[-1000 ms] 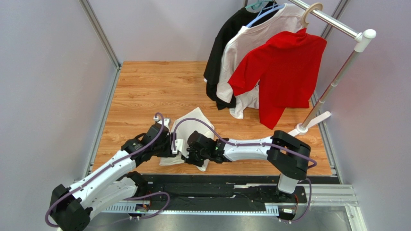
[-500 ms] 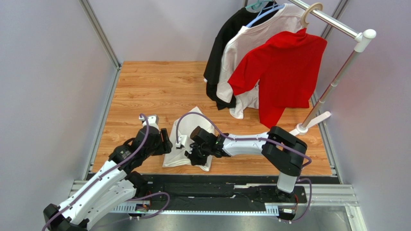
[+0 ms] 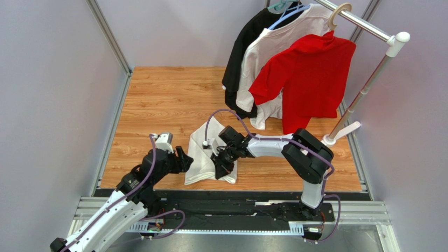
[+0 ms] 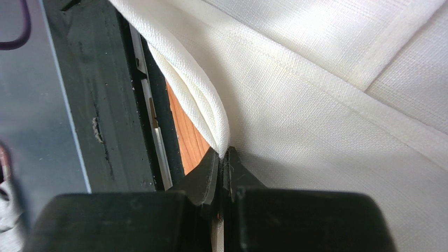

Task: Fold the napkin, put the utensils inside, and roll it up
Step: Roll the napkin with the utensil

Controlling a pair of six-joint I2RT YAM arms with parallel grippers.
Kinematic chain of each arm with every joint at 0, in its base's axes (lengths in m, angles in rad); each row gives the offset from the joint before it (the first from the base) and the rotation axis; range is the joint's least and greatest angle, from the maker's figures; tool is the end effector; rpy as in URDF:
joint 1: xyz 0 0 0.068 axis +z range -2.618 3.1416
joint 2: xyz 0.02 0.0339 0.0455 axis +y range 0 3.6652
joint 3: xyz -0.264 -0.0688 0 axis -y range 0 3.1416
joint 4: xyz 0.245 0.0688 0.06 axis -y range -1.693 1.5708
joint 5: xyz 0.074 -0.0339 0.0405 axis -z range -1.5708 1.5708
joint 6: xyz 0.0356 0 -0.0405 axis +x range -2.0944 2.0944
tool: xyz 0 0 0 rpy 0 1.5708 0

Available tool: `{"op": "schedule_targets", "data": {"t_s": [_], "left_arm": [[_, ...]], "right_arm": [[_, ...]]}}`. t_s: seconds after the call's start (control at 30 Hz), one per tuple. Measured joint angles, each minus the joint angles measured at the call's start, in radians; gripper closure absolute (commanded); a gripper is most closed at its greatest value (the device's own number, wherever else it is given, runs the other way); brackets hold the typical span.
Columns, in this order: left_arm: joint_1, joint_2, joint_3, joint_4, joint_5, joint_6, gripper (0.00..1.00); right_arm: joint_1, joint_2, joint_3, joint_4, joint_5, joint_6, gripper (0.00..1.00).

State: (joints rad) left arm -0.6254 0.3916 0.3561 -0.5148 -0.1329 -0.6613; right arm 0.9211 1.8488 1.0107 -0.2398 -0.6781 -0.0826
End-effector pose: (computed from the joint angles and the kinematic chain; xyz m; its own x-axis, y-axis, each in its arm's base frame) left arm 0.0969 -0.0642 0.2084 -0.6347 -0.2925 -0.7152 0.1253 0.8744 -0.4688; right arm 0.1934 0.2915 0.1358 -0.4651 -0.7185 -0.5172 -0.8409 0.1761 0.5117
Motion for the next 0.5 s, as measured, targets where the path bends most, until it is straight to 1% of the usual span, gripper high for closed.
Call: {"op": "schedule_targets", "data": {"t_s": [0.1,0.33,0.5], "left_arm": [[0.0,0.019,-0.006,0.058,0.057,0.043,0.35],[-0.007,0.141,-0.038,0.229,0.196,0.138,0.38],[-0.06,0.214,-0.039,0.316,0.245,0.203,0.39]], "right_arm": [[-0.034,0.027,0.019,-0.032,-0.061,0.008,1.0],[-0.088,0.111,0.093,-0.121,-0.182,0.017,1.0],[-0.129,0.178,0.154,-0.207,-0.265,0.014,1.0]]}}
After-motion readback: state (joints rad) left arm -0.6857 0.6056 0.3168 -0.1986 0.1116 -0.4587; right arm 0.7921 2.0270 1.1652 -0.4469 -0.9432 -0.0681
